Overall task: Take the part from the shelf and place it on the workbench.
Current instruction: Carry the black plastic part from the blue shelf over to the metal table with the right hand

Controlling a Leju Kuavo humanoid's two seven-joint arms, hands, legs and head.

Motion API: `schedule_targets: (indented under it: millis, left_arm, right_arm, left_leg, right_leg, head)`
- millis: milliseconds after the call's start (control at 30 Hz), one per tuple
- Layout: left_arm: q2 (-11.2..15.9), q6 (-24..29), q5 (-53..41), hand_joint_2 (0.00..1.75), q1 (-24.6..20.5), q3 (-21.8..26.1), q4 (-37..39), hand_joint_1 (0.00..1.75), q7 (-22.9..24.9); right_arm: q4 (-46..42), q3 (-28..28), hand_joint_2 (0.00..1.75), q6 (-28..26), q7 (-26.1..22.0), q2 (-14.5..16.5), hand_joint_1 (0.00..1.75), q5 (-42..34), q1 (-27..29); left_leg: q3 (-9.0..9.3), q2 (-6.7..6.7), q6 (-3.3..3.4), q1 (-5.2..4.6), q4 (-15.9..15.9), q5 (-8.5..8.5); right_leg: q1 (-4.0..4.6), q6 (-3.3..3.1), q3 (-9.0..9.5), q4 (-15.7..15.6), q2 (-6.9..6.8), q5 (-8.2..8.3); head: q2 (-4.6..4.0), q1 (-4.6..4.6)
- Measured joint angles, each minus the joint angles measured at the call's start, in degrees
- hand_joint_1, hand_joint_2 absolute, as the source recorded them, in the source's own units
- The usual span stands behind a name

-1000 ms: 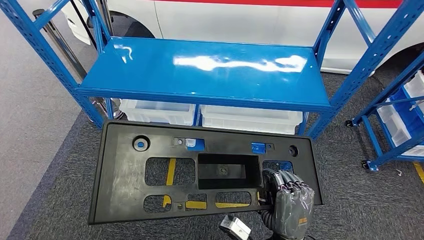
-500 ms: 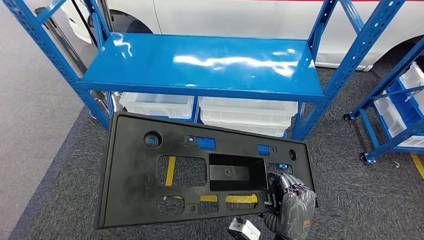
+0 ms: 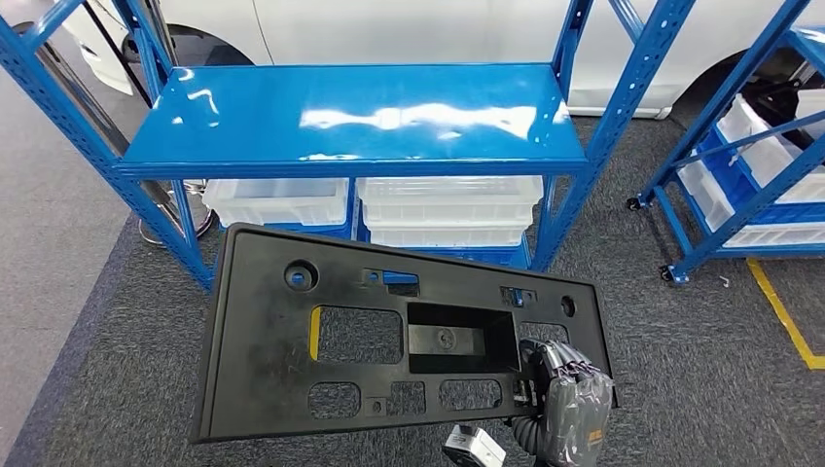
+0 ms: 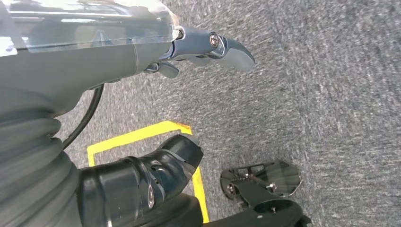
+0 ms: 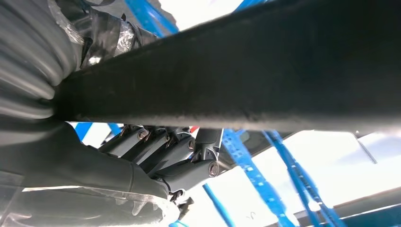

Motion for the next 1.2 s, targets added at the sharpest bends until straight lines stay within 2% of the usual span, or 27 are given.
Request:
schedule_targets:
  millis: [67, 100, 133, 167, 233, 267, 300, 333, 367, 400, 433, 500, 533, 567, 600, 667, 733, 767, 800, 833, 867, 900, 967, 1000, 1033, 1133, 1200]
  left_arm:
    - [0.0, 0.0, 0.0, 1.75, -0.1, 0.0, 0.0, 0.00, 0.1]
    - [0.0, 0.0, 0.0, 1.75, -0.1, 0.0, 0.0, 0.00, 0.2]
    - [0.0, 0.0, 0.0, 1.75, -0.2, 0.0, 0.0, 0.00, 0.2]
    - [0.0, 0.0, 0.0, 1.75, -0.1, 0.1, 0.0, 0.00, 0.3]
    - [0.0, 0.0, 0.0, 1.75, 0.0, 0.2, 0.0, 0.00, 0.3]
    - [0.0, 0.0, 0.0, 1.75, 0.1, 0.3, 0.0, 0.00, 0.4]
    - [0.0, 0.0, 0.0, 1.75, 0.2, 0.5, 0.0, 0.00, 0.4]
    - [0.0, 0.0, 0.0, 1.75, 0.2, 0.6, 0.0, 0.00, 0.4]
    - [0.0, 0.0, 0.0, 1.75, 0.3, 0.7, 0.0, 0.00, 0.4]
    - [0.0, 0.0, 0.0, 1.75, 0.3, 0.8, 0.0, 0.00, 0.4]
    - [0.0, 0.1, 0.0, 1.75, 0.3, 0.9, 0.0, 0.00, 0.4]
    - [0.1, 0.1, 0.0, 1.75, 0.3, 1.0, 0.0, 0.00, 0.5]
    - [0.1, 0.2, 0.0, 1.75, 0.3, 1.0, 0.0, 0.00, 0.5]
    - [0.1, 0.2, 0.0, 1.75, 0.3, 1.0, 0.0, 0.00, 0.5]
    - [0.1, 0.3, 0.0, 1.75, 0.2, 1.0, 0.0, 0.00, 0.5]
    - [0.0, 0.3, 0.0, 1.75, 0.2, 1.0, 0.0, 0.00, 0.5]
    - [0.0, 0.4, 0.0, 1.75, 0.3, 1.1, 0.0, 0.00, 0.5]
    - [0.0, 0.4, 0.0, 1.75, 0.4, 1.1, 0.0, 0.00, 0.5]
    - [0.0, 0.4, 0.0, 1.75, 0.4, 1.1, 0.0, 0.00, 0.6]
    - [0.0, 0.5, 0.0, 1.75, 0.4, 1.1, 0.0, 0.00, 0.6]
    - [0.0, 0.5, -0.1, 1.75, 0.4, 1.1, 0.0, 0.00, 0.6]
    - [0.0, 0.5, -0.1, 1.75, 0.3, 1.1, 0.0, 0.00, 0.6]
    - [-0.1, 0.6, -0.1, 1.75, 0.3, 1.1, 0.0, 0.00, 0.6]
    - [-0.1, 0.6, -0.1, 1.75, 0.2, 1.1, 0.0, 0.00, 0.6]
    - [-0.1, 0.6, -0.1, 1.75, 0.1, 1.1, 0.0, 0.00, 0.6]
    - [-0.1, 0.7, -0.1, 1.75, -0.1, 1.1, 0.0, 0.00, 0.6]
    - [-0.1, 0.7, -0.1, 1.75, -0.1, 1.1, 0.0, 0.00, 0.6]
  right_arm:
    - [0.0, -0.1, 1.75, 0.0, -0.2, 0.0, 1.75, -0.1, 0.2]
    - [0.0, -0.1, 1.75, 0.0, -0.3, 0.1, 1.75, -0.1, 0.4]
    - [0.0, -0.2, 1.75, -0.1, -0.4, 0.1, 1.75, -0.2, 0.5]
    - [0.0, -0.3, 1.75, -0.1, -0.5, 0.2, 1.75, -0.3, 0.5]
    - [0.0, -0.7, 1.75, -0.1, -0.9, 0.5, 1.75, -0.6, 0.6]
    - [0.0, -1.0, 1.75, -0.1, -1.2, 0.6, 1.75, -0.7, 0.7]
    - [0.0, -1.4, 1.75, -0.1, -1.5, 0.8, 1.75, -0.9, 0.8]
    - [0.0, -1.8, 1.75, -0.1, -1.8, 1.0, 1.75, -1.1, 1.0]
    - [-0.1, -2.3, 1.75, -0.1, -2.3, 1.3, 1.75, -1.5, 1.1]
    - [-0.2, -2.9, 1.75, -0.1, -2.9, 1.6, 1.75, -2.0, 1.3]
    - [-0.5, -3.6, 1.75, -0.1, -3.7, 2.1, 1.75, -2.5, 1.5]
    - [-1.2, -5.4, 1.75, -0.1, -5.3, 3.2, 1.75, -3.6, 1.7]
    - [-1.5, -6.3, 1.75, -0.2, -5.9, 3.6, 1.75, -4.2, 1.8]
    - [-1.9, -7.2, 1.75, -0.2, -6.6, 4.1, 1.75, -4.8, 2.1]
    - [-2.3, -8.2, 1.75, -0.2, -7.4, 4.5, 1.75, -5.5, 2.4]
    - [-3.4, -10.3, 1.75, -0.2, -8.6, 5.4, 1.75, -6.9, 2.9]
    - [-4.3, -12.1, 1.75, -0.2, -9.1, 5.9, 1.75, -7.7, 3.0]
    - [-4.6, -13.0, 1.75, -0.2, -9.1, 6.0, 1.75, -8.0, 3.2]
    - [-4.8, -13.7, 1.75, -0.2, -9.1, 6.1, 1.75, -8.1, 3.4]
    - [-5.0, -14.4, 1.75, -0.2, -9.1, 6.2, 1.75, -8.2, 3.6]
    - [-5.1, -14.9, 1.75, -0.2, -9.1, 6.3, 1.75, -8.2, 3.8]
    - [-5.3, -15.2, 1.75, -0.2, -9.1, 6.4, 1.75, -8.2, 3.9]
    - [-5.7, -15.7, 1.75, -0.2, -9.1, 6.6, 1.75, -8.2, 3.9]
    - [-5.9, -15.8, 1.75, -0.2, -9.1, 6.6, 1.75, -8.3, 3.9]
    - [-6.1, -16.0, 1.75, -0.2, -9.1, 6.7, 1.75, -8.4, 4.0]
    - [-6.5, -16.7, 1.75, -0.2, -9.0, 6.9, 1.75, -8.8, 4.1]
    - [-6.9, -17.0, 1.75, -0.2, -8.9, 7.1, 1.75, -9.1, 4.2]
  left_leg:
    - [0.03, 0.77, -0.69, 0.00, -0.1, 0.18]
    - [0.00, 0.75, -1.03, 0.12, 0.0, 0.01]
    - [-0.33, -0.03, -1.33, 0.24, 0.8, -0.79]
    - [-1.06, -1.14, -1.56, 0.33, 2.6, -2.22]
    - [-3.83, -3.57, -1.82, 0.45, 9.1, -6.29]
    - [-5.25, -4.06, -1.85, 0.45, 12.5, -7.73]
    - [-6.10, -4.35, -1.83, 0.45, 14.7, -8.19]
    - [-6.11, -4.53, -1.73, 0.45, 15.0, -7.59]
    - [-5.14, -4.80, -1.54, 0.44, 13.2, -6.00]
    - [-3.47, -5.56, -1.25, 0.44, 9.7, -3.87]
    - [-1.78, -6.99, -0.88, 0.45, 6.2, -2.26]
    - [0.47, -9.24, -0.37, 0.42, 1.0, -0.84]
    - [0.75, -9.58, -0.25, 0.36, 0.2, -1.02]
    - [0.85, -9.08, -0.15, 0.33, -0.2, -0.97]
    - [0.90, -8.42, 0.05, 0.42, -0.5, -0.73]
    - [1.02, -6.99, 0.63, 0.66, -1.2, -0.19]
    - [1.00, -5.37, 1.04, 0.66, -1.4, -0.04]
    - [0.95, -4.47, 1.13, 0.62, -1.3, -0.08]
    - [0.90, -3.62, 1.14, 0.60, -1.3, -0.13]
    - [0.89, -2.80, 1.10, 0.59, -1.3, -0.20]
    - [0.92, -2.05, 1.00, 0.59, -1.2, -0.28]
    - [1.01, -1.37, 0.84, 0.60, -1.1, -0.40]
    - [1.19, -0.25, 0.32, 0.43, -0.9, -0.75]
    - [1.25, 0.18, 0.03, 0.31, -0.8, -0.90]
    - [1.31, 0.57, -0.26, 0.17, -0.7, -0.98]
    - [1.61, 1.55, -1.08, 0.13, -0.7, -1.21]
    - [0.79, 0.07, -1.55, 0.27, 1.5, -3.18]
  right_leg:
    - [0.20, -0.76, -0.46, -0.1, 1.03, 0.39]
    - [0.15, -1.17, -0.59, -0.2, 1.50, 0.64]
    - [0.03, -1.58, -0.73, -0.4, 1.99, 0.92]
    - [-0.12, -1.97, -0.87, -0.6, 2.44, 1.21]
    - [-0.14, -2.48, -1.28, -0.6, 3.44, 1.61]
    - [-0.05, -2.60, -1.47, -0.6, 4.03, 1.74]
    - [0.05, -2.66, -1.60, -0.5, 4.68, 1.83]
    - [0.13, -2.66, -1.68, -0.5, 5.36, 1.90]
    - [0.19, -2.63, -1.69, -0.4, 6.05, 1.94]
    - [0.22, -2.58, -1.68, -0.3, 6.73, 1.97]
    - [0.31, -2.47, -1.75, -0.2, 7.37, 2.03]
    - [0.27, -1.99, -2.21, 0.0, 8.61, 2.27]
    - [0.17, -1.62, -2.53, 0.1, 9.17, 2.48]
    - [0.06, -1.20, -2.80, 0.0, 9.78, 2.72]
    - [0.02, -0.83, -3.00, 0.1, 9.65, 2.78]
    - [0.19, -0.23, -3.93, 1.8, 7.53, 1.47]
    - [0.19, 0.22, -6.63, 7.7, 4.80, -2.05]
    - [0.05, 0.42, -8.27, 11.3, 4.23, -3.74]
    - [-0.10, 0.61, -9.37, 13.9, 3.99, -4.57]
    - [-0.24, 0.75, -9.51, 14.6, 3.80, -4.34]
    - [-0.35, 0.83, -8.54, 13.1, 3.51, -3.16]
    - [-0.41, 0.82, -6.56, 9.7, 2.91, -1.37]
    - [-0.11, 0.45, -2.61, 2.6, 0.75, 0.89]
    - [0.11, 0.17, -1.60, 0.5, 0.13, 1.27]
    - [0.36, -0.12, -1.39, -0.1, -0.09, 1.12]
    - [0.42, -0.95, -1.70, -0.3, 1.53, 1.39]
    - [0.11, -1.56, -1.68, -0.7, 2.61, 1.72]
  head:
    - [0.00, -0.01]
    - [0.00, -0.01]
    - [0.00, -0.02]
    - [0.00, -0.04]
    - [0.00, -0.06]
    - [0.00, -0.05]
    - [0.00, -0.05]
    - [0.00, -0.05]
    - [0.00, -0.05]
    - [0.00, -0.05]
    - [0.00, -0.04]
    - [0.00, -0.04]
    - [0.00, -0.04]
    - [0.00, -0.04]
    - [0.00, -0.03]
    - [0.00, 0.08]
    - [0.00, 0.20]
    - [0.00, 0.20]
    - [0.00, 0.21]
    - [0.00, 0.21]
    - [0.00, 0.22]
    - [0.00, 0.22]
    - [0.00, 0.21]
    - [0.00, 0.20]
    - [0.00, 0.19]
    - [0.00, 0.19]
    - [0.00, 0.14]
